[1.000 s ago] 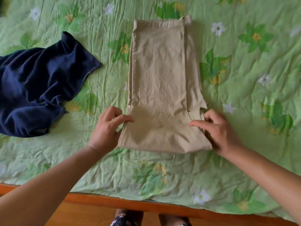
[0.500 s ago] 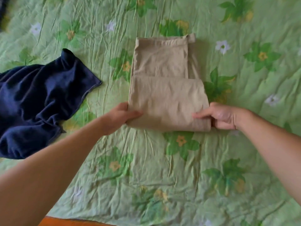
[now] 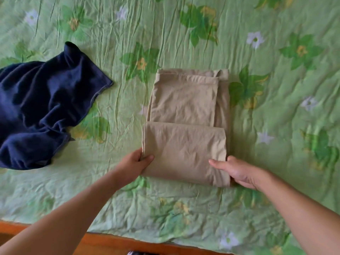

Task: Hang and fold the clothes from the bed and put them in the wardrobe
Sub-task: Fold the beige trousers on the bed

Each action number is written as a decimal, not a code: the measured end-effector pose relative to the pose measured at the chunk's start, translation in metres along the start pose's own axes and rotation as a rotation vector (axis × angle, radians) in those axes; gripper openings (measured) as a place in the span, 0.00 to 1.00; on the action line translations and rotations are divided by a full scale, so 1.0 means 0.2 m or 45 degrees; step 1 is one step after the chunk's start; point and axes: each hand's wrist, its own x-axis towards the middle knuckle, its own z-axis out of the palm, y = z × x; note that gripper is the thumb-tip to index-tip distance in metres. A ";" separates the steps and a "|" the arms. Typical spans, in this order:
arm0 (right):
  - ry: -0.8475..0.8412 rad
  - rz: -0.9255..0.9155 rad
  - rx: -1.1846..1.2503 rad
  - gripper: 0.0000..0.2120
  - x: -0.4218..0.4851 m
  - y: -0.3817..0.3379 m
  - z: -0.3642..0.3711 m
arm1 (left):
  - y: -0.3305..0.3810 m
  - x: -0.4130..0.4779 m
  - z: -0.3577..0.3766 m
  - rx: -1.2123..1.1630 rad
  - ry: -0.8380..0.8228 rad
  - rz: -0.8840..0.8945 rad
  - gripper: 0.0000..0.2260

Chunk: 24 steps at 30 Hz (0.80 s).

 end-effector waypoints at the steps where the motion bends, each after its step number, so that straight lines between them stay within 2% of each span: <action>1: 0.079 -0.052 -0.096 0.36 -0.01 -0.01 0.01 | 0.02 -0.01 -0.01 0.001 0.015 0.025 0.05; 4: 0.335 -0.251 -0.389 0.23 -0.07 -0.08 0.01 | 0.12 -0.04 -0.07 0.084 0.037 0.100 0.05; 9: 0.514 -0.715 -0.163 0.14 -0.15 -0.32 -0.14 | 0.43 0.01 -0.23 0.145 0.138 0.357 0.10; 12: 0.637 -0.804 -0.137 0.17 -0.05 -0.49 -0.23 | 0.61 0.21 -0.27 0.256 0.260 0.463 0.04; 15: 0.739 -0.768 -0.197 0.29 0.11 -0.57 -0.27 | 0.67 0.40 -0.23 0.348 0.382 0.437 0.05; 18: 0.860 -0.713 -0.323 0.33 0.21 -0.54 -0.25 | 0.63 0.49 -0.20 0.456 0.477 0.414 0.05; 19: 0.908 -0.705 -0.376 0.33 0.21 -0.51 -0.24 | 0.61 0.49 -0.18 0.467 0.515 0.398 0.07; 21: 1.107 -0.765 -0.569 0.35 0.17 -0.43 -0.20 | 0.58 0.45 -0.13 0.517 0.676 0.385 0.19; 23: 1.345 -0.967 -0.860 0.34 0.12 -0.33 -0.12 | 0.51 0.37 -0.05 0.653 0.859 0.479 0.30; 24: 1.368 -1.107 -1.009 0.32 0.10 -0.28 -0.06 | 0.47 0.32 0.00 0.795 0.878 0.571 0.31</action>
